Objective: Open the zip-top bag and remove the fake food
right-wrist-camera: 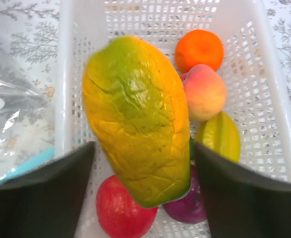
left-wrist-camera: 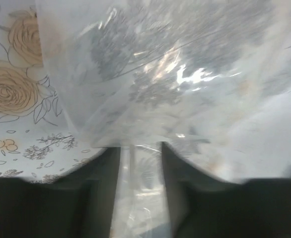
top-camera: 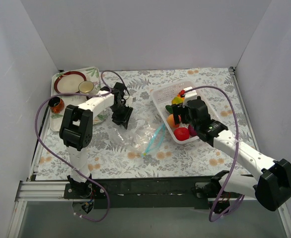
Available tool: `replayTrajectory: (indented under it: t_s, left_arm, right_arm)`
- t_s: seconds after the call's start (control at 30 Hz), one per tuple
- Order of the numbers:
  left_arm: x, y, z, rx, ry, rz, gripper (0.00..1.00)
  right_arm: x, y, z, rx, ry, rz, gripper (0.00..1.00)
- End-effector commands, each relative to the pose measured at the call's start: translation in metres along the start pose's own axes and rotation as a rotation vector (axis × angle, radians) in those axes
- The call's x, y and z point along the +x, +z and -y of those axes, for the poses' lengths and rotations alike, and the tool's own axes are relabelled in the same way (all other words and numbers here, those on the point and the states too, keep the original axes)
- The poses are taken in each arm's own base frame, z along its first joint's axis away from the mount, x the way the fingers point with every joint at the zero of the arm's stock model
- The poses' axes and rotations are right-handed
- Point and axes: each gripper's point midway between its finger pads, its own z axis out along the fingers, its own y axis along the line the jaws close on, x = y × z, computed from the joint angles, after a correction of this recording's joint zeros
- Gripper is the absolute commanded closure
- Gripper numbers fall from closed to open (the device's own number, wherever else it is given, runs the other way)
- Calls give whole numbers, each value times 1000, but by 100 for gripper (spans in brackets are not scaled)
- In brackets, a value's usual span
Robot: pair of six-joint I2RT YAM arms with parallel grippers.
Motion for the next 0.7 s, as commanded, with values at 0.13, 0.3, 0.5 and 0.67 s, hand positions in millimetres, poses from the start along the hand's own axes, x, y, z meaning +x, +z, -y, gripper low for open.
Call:
replayTrajectory:
  t_s: [0.13, 0.3, 0.5, 0.67]
  left_arm:
    - [-70, -99, 43, 113, 66, 311, 2]
    - [-85, -133, 51, 116, 84, 398, 2]
    - [-85, -153, 64, 163, 124, 488, 2]
    - [-87, -172, 74, 194, 162, 660, 2]
  right_arm:
    - [-42, 6, 10, 73, 90, -39, 2]
    - [-57, -9, 16, 82, 78, 2, 2]
    - [-62, -28, 21, 71, 65, 56, 2]
    - [-63, -46, 29, 90, 71, 89, 1]
